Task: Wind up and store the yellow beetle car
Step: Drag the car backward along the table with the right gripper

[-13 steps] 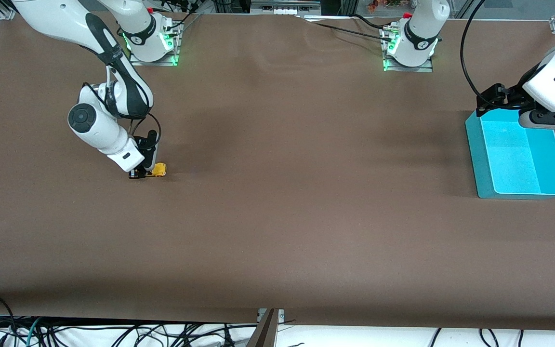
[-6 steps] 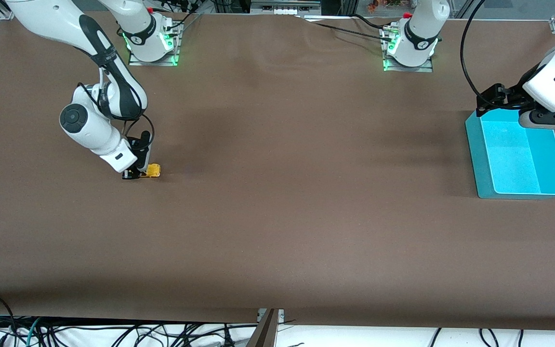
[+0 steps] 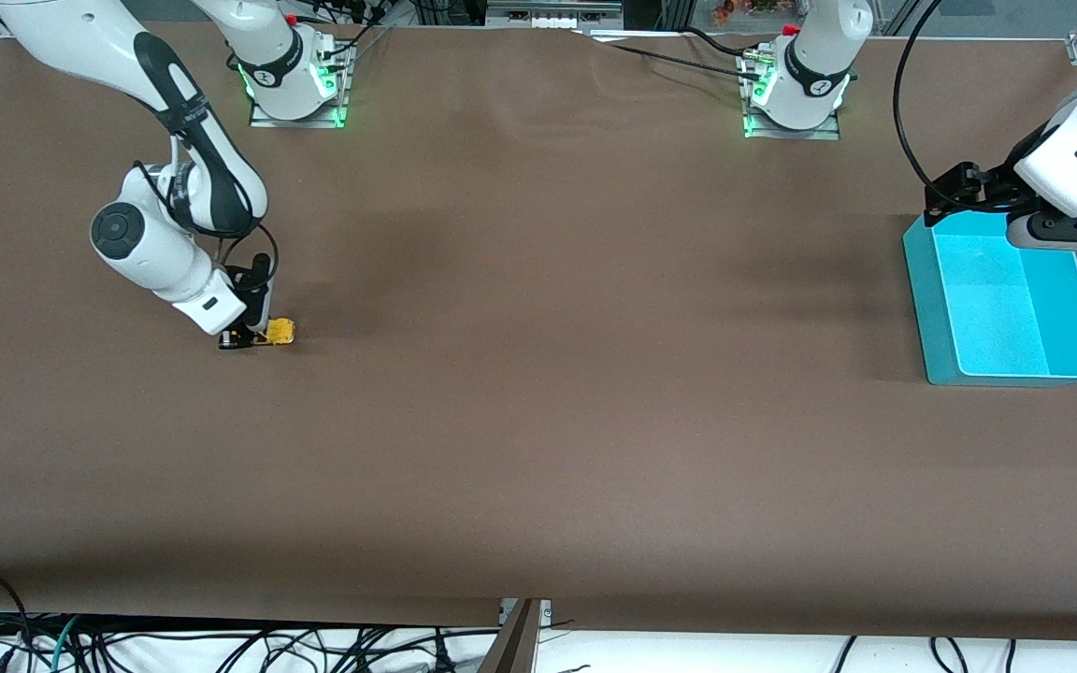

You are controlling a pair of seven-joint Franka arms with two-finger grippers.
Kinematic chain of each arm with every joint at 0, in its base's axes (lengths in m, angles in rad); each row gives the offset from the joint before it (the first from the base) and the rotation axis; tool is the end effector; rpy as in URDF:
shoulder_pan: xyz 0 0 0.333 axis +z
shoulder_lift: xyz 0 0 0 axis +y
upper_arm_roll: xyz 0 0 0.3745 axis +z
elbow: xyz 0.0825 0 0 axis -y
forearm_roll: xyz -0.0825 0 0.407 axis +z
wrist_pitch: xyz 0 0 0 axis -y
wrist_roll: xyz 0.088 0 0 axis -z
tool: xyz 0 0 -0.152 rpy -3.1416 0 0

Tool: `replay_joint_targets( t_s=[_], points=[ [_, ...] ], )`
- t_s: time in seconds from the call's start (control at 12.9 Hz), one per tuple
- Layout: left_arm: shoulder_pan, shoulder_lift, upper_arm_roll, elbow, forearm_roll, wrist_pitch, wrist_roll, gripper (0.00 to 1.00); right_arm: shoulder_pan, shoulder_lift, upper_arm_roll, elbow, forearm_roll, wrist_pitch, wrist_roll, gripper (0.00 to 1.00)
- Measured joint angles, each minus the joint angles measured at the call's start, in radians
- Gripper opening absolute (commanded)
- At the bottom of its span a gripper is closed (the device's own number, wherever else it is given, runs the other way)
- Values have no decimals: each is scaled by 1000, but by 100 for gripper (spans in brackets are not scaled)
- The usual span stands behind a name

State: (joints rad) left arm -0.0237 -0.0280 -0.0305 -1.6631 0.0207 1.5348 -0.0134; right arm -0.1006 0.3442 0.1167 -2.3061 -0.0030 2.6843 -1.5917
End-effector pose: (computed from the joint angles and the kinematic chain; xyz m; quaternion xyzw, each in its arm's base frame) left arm 0.5551 -0.0271 0.6058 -0.9985 0.0205 0.0497 0.0125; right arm 0.5621 0.0109 0.1902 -0.6954 -0.7181 -0.0262 0.0005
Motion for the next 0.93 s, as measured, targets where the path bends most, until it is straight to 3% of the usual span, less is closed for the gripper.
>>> replay_joint_targets(
  t_s=[0.7, 0.85, 0.93],
  points=[
    [0, 0, 0, 0, 0, 0, 0, 100, -124, 10, 0, 11, 1, 15, -186, 24],
    [0, 0, 0, 0, 0, 0, 0, 100, -127, 12, 0, 14, 1, 13, -188, 29],
    [0, 0, 0, 0, 0, 0, 0, 100, -128, 12, 0, 16, 1, 11, -188, 37]
  ],
)
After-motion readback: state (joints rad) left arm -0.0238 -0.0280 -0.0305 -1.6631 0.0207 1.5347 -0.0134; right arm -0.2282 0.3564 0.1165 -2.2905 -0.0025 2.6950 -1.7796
